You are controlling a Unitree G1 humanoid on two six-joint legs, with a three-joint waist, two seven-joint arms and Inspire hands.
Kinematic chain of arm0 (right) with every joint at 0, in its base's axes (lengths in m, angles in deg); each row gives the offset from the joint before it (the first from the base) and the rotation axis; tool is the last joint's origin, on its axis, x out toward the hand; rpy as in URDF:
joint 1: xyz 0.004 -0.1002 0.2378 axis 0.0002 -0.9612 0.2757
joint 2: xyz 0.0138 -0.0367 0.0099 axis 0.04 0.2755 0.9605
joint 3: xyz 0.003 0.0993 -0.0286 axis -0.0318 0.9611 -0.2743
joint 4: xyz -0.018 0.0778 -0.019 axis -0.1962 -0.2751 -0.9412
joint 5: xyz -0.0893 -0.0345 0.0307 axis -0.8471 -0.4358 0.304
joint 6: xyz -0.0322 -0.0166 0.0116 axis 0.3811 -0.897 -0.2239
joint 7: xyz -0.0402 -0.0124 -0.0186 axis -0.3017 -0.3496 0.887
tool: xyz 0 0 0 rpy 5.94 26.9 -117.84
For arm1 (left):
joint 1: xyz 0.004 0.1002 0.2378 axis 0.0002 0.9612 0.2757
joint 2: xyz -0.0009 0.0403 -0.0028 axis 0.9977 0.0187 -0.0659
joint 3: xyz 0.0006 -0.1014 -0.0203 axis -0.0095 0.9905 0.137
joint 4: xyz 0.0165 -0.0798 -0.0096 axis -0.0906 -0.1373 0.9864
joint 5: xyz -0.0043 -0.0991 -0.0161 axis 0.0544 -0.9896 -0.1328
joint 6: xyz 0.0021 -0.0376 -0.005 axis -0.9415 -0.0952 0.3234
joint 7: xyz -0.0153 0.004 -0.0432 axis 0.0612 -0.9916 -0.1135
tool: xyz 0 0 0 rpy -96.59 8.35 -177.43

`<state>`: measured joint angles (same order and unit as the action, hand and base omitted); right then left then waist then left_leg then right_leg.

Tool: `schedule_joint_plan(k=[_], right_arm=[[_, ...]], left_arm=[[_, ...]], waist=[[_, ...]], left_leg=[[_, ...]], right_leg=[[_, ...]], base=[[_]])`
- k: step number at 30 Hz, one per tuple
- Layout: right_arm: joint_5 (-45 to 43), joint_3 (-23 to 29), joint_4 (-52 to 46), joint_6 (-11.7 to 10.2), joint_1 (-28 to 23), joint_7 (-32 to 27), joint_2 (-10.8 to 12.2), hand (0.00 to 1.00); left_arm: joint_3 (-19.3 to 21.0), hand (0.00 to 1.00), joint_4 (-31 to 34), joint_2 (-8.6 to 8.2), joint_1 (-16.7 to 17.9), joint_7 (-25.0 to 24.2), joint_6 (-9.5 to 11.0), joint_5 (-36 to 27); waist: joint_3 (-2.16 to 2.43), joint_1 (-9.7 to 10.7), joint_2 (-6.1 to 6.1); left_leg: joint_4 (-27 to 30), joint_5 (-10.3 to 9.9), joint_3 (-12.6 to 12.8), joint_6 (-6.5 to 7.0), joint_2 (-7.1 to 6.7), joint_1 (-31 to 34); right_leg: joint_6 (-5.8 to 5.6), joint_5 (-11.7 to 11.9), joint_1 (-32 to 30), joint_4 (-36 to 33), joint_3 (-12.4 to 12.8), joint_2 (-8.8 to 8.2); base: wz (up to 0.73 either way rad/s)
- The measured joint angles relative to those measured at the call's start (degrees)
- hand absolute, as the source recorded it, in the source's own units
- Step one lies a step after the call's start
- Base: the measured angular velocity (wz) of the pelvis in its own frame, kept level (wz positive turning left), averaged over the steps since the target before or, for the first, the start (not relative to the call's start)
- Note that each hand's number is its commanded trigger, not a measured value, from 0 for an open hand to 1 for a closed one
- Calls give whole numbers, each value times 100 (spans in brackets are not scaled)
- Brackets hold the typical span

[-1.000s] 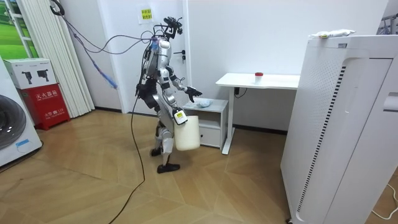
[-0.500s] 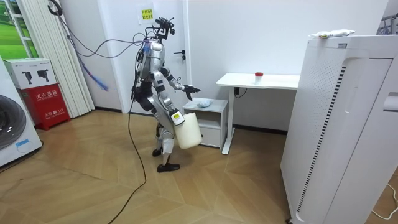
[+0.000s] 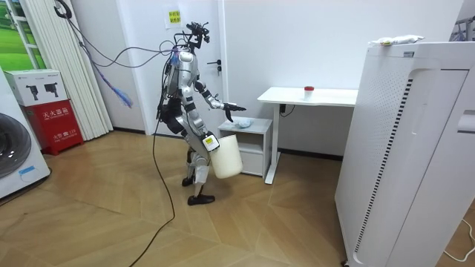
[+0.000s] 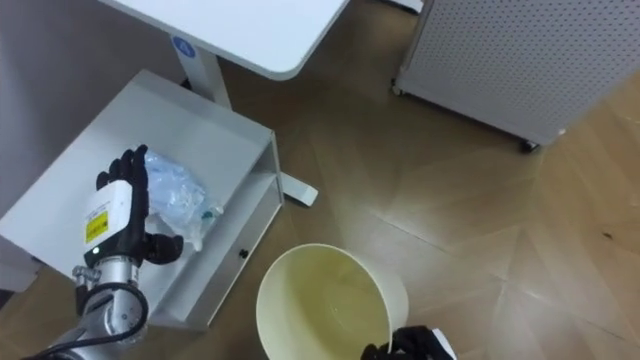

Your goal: Pick garbage

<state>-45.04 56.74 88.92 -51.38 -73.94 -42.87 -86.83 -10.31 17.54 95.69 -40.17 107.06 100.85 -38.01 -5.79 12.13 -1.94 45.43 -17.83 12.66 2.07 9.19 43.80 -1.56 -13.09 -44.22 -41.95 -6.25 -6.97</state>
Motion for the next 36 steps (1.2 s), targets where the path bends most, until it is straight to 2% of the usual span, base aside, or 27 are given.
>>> schedule_joint_plan(k=[6, 10, 11, 12, 14, 16, 23, 27, 33, 36], right_arm=[[170, -44, -66, -14, 33, 2, -3, 100], [192, -43, -134, -11, 57, 2, -12, 100], [184, -45, -209, -1, 60, 8, -14, 100], [180, -43, -243, 0, 59, 18, -14, 100], [183, -41, -436, 7, 47, 59, -48, 100], [183, -32, -616, 5, -7, 44, -83, 100], [213, -39, -978, 20, -86, 50, -176, 100], [227, -95, -1177, 115, -101, 49, -235, 100], [311, -100, -1264, 126, -102, 53, -237, 100], [387, -99, -1303, 126, -104, 82, -245, 100]], left_arm=[[-10, 0, 1, 41, -50, -2, -10, 92], [-15, 0, -11, 75, -53, -2, -95, 230], [-13, 6, -10, 100, -60, 0, -126, 302], [-14, 21, -10, 112, -60, 0, -156, 378], [-51, 75, -11, 125, -60, -3, -261, 579], [-119, 100, -1, 127, -63, -12, -319, 714], [-242, 100, 17, 186, -113, -30, -341, 790], [-602, 100, 16, 310, -273, -140, -506, 834], [-708, 100, 51, 311, -278, -267, -669, 837], [-734, 100, 59, 312, -289, -313, -680, 940]], waist=[[-1, 30, 2], [-10, 43, 26], [-10, 70, 25], [-9, 93, 26], [-9, 171, 26], [-9, 198, 25], [-9, 240, 25], [-7, 251, 28], [-4, 326, 33], [-1, 334, 35]], left_leg=[[4, 5, 19, -9, 29, 168], [14, -35, 94, -14, 20, 214], [22, -39, 95, -18, 15, 283], [29, -40, 94, -17, 15, 324], [119, -54, 96, -7, 25, 502], [204, -81, 94, 2, 28, 659], [550, -217, 99, 23, 135, 919], [754, -280, 106, 22, 177, 981], [891, -292, 118, 29, 206, 1119], [941, -294, 97, 26, 213, 1205]], right_leg=[[22, 11, -183, -10, 13, 24], [10, -17, -306, -83, 101, 16], [10, -17, -381, -91, 105, 17], [11, -18, -417, -95, 103, 18], [12, -19, -593, -182, 102, 17], [17, -36, -737, -276, 98, 19], [44, -170, -1033, -606, 122, 9], [61, -234, -1128, -821, 152, 8], [89, -247, -1296, -983, 160, -6], [98, -248, -1361, -1020, 145, 5]], base=[[-1], [-5], [-4], [0], [0], [0], [-1], [-3], [-2], [0]])
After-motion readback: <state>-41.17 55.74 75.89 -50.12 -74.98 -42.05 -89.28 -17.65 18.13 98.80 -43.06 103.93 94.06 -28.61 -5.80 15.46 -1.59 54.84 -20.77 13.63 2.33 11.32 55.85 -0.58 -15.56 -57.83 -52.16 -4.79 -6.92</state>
